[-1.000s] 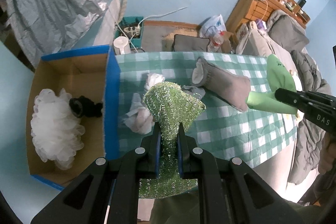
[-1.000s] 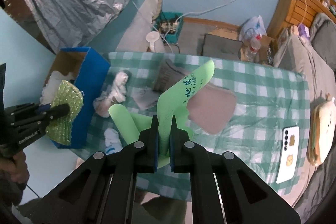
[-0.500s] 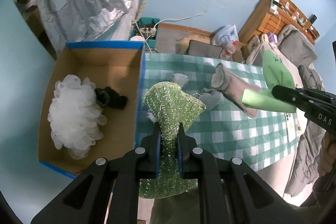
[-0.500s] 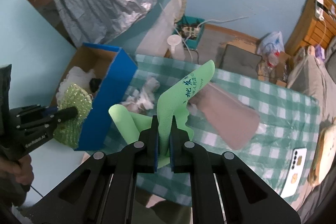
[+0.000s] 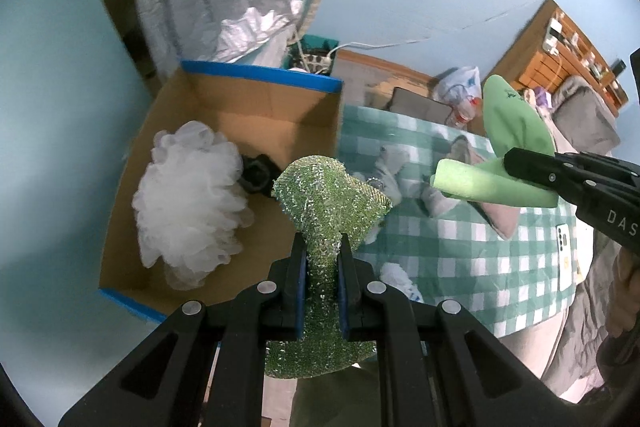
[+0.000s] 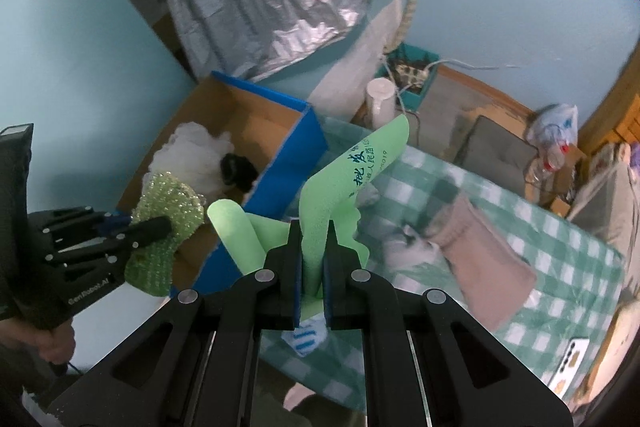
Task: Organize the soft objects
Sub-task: 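Carry the green scrubber and lime-green cloth over the cardboard box with both tools, then open both tools to drop the scrubber and cloth into the box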
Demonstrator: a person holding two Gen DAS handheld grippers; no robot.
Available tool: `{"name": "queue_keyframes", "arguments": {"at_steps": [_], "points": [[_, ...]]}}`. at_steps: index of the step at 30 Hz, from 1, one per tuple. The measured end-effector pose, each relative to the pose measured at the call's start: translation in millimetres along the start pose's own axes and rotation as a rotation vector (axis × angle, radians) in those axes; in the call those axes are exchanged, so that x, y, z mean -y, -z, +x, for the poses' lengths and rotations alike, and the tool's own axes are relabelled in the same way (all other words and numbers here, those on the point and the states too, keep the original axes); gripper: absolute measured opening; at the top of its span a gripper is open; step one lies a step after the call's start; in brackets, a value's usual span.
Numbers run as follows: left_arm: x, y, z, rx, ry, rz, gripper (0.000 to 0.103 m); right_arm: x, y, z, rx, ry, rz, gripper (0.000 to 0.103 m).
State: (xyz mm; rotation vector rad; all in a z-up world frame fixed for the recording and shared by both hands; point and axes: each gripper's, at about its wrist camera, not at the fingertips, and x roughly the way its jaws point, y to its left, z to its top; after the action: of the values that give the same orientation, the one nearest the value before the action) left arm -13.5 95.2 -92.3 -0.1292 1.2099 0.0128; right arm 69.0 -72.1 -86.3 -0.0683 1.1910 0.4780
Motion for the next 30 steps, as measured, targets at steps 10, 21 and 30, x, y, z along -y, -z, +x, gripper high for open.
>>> {"name": "queue_keyframes", "arguments": {"at_steps": [10,21,30], "points": [[-41,4,11,-0.019,-0.029,-0.082,0.013,-39,-23,29,-0.037,-0.054,-0.076,0.007],[-67,5,35,-0.064,-0.037,-0.123,0.013,-80,-47,74,-0.105,-0.115,-0.154,0.007],[-83,9,58,-0.109,-0.043,-0.158,0.013,-103,-48,120,-0.188,-0.118,-0.214,0.007]]}}
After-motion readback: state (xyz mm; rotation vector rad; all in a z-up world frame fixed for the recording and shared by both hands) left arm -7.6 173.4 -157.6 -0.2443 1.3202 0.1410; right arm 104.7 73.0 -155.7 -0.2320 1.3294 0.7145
